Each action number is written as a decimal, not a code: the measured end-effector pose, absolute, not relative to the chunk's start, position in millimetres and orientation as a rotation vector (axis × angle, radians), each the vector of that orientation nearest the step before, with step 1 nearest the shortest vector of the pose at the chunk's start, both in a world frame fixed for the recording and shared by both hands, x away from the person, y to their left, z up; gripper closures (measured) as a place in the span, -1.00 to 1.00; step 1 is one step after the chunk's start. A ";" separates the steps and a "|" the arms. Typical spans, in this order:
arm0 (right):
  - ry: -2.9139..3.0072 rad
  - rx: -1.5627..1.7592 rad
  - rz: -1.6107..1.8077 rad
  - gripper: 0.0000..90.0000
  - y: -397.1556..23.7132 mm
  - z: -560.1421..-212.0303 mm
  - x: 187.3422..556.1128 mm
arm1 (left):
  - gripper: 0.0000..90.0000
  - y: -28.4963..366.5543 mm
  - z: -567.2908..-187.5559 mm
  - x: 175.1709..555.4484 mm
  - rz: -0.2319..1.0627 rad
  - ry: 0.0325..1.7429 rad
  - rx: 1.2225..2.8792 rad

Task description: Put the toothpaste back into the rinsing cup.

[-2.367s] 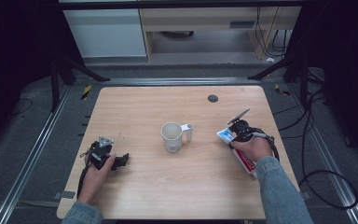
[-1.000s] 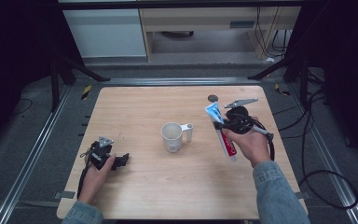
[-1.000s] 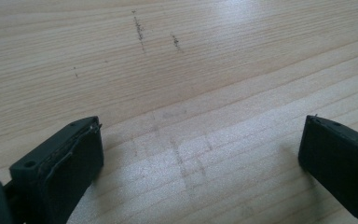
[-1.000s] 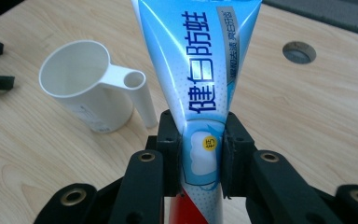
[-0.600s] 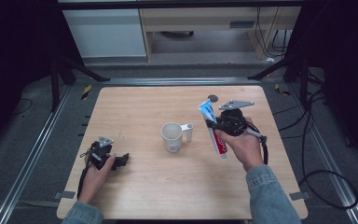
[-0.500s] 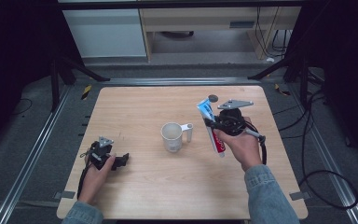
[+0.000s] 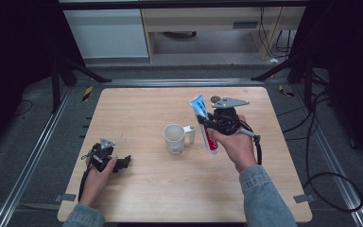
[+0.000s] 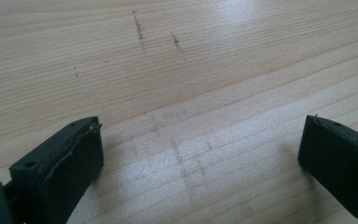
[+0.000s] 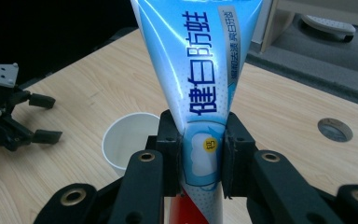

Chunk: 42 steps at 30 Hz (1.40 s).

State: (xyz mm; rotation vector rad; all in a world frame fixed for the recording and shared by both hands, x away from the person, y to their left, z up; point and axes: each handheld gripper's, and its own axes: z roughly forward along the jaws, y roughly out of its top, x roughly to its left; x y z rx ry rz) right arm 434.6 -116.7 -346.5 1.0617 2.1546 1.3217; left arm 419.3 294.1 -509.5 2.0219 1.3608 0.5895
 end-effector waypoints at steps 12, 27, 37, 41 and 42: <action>2.069 1.044 1.399 0.62 -102.3 -334.1 439.2 | -1.00 293.9 -509.6 419.3 0.590 1.362 2.017; 1.954 1.031 1.479 0.62 -88.7 -322.2 444.1 | -1.00 293.9 -509.6 419.4 0.592 1.361 2.018; 1.911 1.010 1.525 0.62 -76.7 -316.5 447.3 | -1.00 294.0 -509.6 419.4 0.592 1.360 2.018; 1.881 1.020 1.550 0.62 -73.4 -317.9 451.8 | -1.00 294.0 -509.6 419.4 0.592 1.360 2.018; 1.872 1.022 1.557 0.62 -72.4 -318.2 453.1 | -1.00 294.0 -509.6 419.4 0.592 1.360 2.019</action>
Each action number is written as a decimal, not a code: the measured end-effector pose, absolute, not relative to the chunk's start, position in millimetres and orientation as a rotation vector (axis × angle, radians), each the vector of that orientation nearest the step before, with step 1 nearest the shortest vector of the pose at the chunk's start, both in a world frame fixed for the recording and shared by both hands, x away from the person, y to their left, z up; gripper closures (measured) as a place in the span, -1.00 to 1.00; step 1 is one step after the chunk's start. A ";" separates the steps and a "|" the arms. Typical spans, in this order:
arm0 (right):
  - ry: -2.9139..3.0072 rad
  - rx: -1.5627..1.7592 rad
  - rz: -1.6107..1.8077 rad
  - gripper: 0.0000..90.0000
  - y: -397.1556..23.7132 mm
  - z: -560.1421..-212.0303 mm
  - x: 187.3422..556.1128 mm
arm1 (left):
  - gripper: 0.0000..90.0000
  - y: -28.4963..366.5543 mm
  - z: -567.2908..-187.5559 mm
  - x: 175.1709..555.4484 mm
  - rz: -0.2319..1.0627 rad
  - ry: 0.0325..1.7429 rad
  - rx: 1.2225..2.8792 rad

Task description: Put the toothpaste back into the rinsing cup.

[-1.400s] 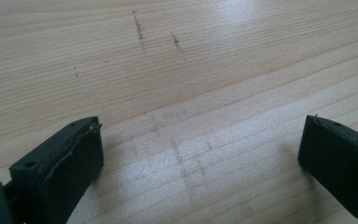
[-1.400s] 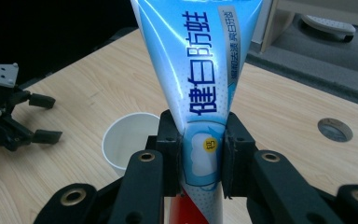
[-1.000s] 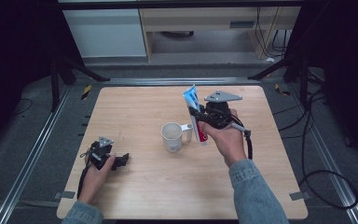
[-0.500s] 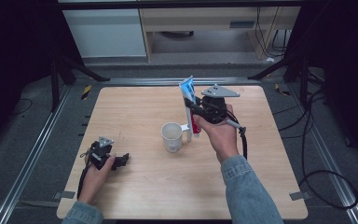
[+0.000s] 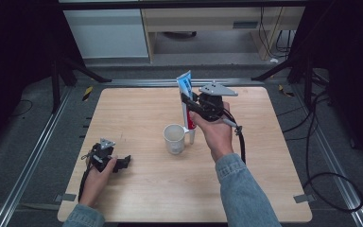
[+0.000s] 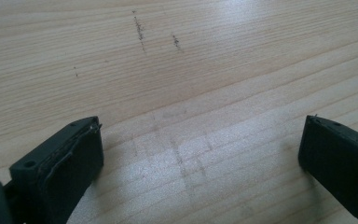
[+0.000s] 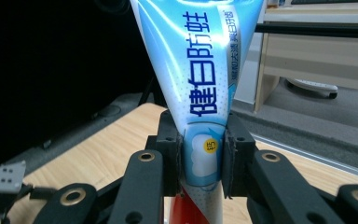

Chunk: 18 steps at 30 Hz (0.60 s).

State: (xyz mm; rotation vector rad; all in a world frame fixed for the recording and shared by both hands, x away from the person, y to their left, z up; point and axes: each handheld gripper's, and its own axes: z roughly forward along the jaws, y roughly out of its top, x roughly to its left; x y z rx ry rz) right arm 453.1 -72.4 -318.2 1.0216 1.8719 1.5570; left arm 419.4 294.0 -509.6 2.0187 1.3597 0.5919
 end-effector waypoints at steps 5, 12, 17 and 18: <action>1.844 1.019 1.586 0.62 -64.6 -319.9 456.8 | -1.00 294.0 -509.6 419.4 0.592 1.360 2.019; 1.808 1.006 1.623 0.62 -53.5 -326.2 458.0 | -1.00 294.0 -509.6 419.4 0.592 1.360 2.019; 1.797 0.989 1.644 0.62 -44.1 -332.5 457.2 | -1.00 293.8 -509.7 419.3 0.590 1.363 2.016; 1.797 0.986 1.643 0.62 -42.6 -334.5 457.2 | -1.00 293.8 -509.7 419.3 0.590 1.362 2.016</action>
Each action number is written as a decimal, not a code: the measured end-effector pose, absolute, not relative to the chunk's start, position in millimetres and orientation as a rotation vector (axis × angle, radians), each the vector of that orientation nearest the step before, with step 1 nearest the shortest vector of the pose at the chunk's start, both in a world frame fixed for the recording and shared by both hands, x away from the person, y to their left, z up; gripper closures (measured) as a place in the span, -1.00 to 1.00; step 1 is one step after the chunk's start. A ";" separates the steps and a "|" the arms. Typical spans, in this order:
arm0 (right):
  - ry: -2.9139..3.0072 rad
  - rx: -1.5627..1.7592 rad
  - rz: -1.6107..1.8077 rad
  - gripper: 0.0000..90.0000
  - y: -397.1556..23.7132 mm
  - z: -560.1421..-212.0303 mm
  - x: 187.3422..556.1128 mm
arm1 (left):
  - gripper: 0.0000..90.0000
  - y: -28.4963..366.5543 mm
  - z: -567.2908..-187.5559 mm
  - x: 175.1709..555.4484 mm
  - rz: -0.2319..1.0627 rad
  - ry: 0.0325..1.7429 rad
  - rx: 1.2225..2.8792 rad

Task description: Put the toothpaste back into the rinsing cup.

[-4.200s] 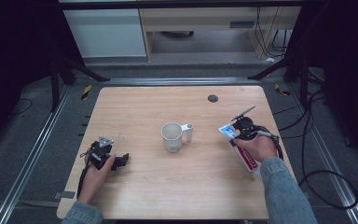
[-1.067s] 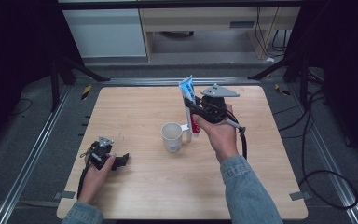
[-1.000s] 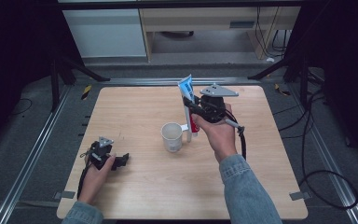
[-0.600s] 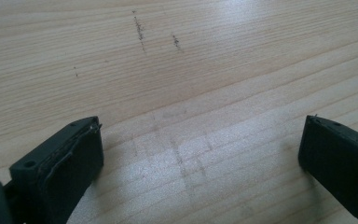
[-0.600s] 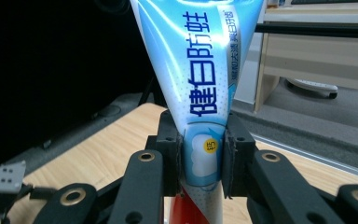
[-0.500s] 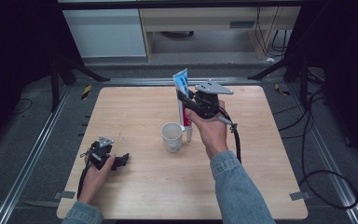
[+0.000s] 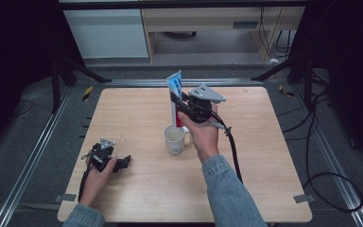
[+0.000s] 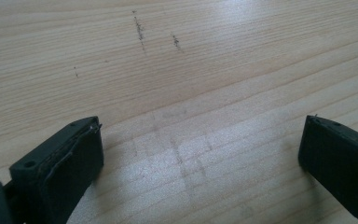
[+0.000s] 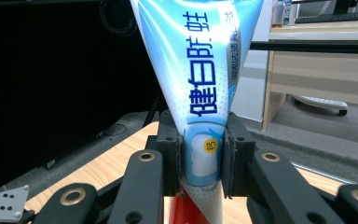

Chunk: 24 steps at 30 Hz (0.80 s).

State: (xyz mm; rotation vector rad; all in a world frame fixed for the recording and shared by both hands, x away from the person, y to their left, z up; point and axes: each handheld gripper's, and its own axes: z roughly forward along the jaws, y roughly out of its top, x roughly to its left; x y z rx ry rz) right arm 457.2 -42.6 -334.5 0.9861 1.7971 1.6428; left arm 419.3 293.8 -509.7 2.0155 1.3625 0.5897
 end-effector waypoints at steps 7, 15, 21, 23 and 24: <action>1.780 0.992 1.669 0.62 -37.4 -347.0 456.6 | -1.00 293.8 -509.7 419.3 0.590 1.362 2.016; 1.783 0.981 1.675 0.62 -35.2 -356.6 455.7 | -1.00 294.0 -509.6 419.3 0.589 1.362 2.019; 1.779 0.992 1.674 0.61 -36.2 -365.4 456.0 | -1.00 293.9 -509.6 419.3 0.589 1.362 2.018; 1.777 0.993 1.673 0.61 -37.0 -369.0 456.3 | -1.00 294.0 -509.6 419.3 0.589 1.362 2.019; 1.775 0.990 1.671 0.61 -37.5 -371.2 456.6 | -1.00 293.9 -509.6 419.3 0.589 1.362 2.018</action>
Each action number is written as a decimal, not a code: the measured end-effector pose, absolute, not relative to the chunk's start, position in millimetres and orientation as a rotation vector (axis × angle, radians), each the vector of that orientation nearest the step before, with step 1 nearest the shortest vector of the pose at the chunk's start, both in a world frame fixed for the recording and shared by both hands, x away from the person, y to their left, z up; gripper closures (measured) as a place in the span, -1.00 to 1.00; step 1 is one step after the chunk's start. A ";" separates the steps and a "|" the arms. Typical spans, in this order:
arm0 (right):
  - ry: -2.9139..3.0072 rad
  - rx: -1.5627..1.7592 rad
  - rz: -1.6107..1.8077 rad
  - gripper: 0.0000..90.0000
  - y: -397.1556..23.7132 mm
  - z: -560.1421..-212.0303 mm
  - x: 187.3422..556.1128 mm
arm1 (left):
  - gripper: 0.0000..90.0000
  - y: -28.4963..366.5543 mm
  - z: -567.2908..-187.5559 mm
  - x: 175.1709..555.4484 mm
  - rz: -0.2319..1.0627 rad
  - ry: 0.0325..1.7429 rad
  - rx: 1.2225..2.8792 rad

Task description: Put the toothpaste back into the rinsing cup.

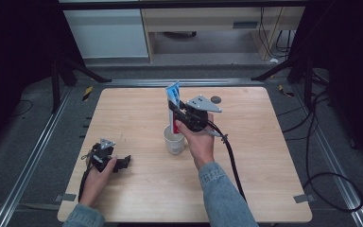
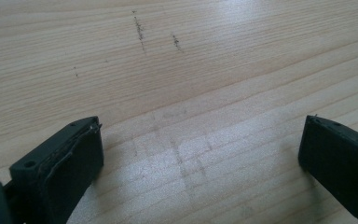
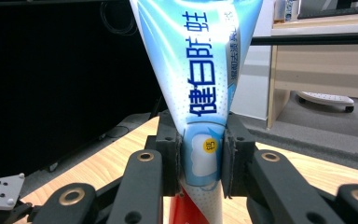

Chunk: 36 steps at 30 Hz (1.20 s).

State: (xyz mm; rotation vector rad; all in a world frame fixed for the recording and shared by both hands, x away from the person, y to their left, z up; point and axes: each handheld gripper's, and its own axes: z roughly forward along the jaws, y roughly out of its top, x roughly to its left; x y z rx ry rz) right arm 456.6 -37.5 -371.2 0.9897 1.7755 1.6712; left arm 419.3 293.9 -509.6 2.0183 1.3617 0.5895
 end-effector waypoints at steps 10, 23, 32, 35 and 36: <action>1.777 0.995 1.674 0.61 -37.0 -386.9 457.6 | -1.00 294.0 -509.6 419.3 0.590 1.361 2.019; 1.788 1.024 1.661 0.61 -39.4 -409.0 458.3 | -1.00 294.0 -509.6 419.3 0.590 1.361 2.019; 1.796 1.043 1.657 0.61 -38.4 -421.5 458.7 | -1.00 294.0 -509.6 419.3 0.589 1.361 2.019; 1.795 1.052 1.659 0.61 -38.6 -424.5 458.8 | -1.00 294.0 -509.6 419.3 0.590 1.361 2.019; 1.796 1.053 1.656 0.61 -39.0 -425.4 458.8 | -1.00 294.0 -509.6 419.3 0.589 1.362 2.019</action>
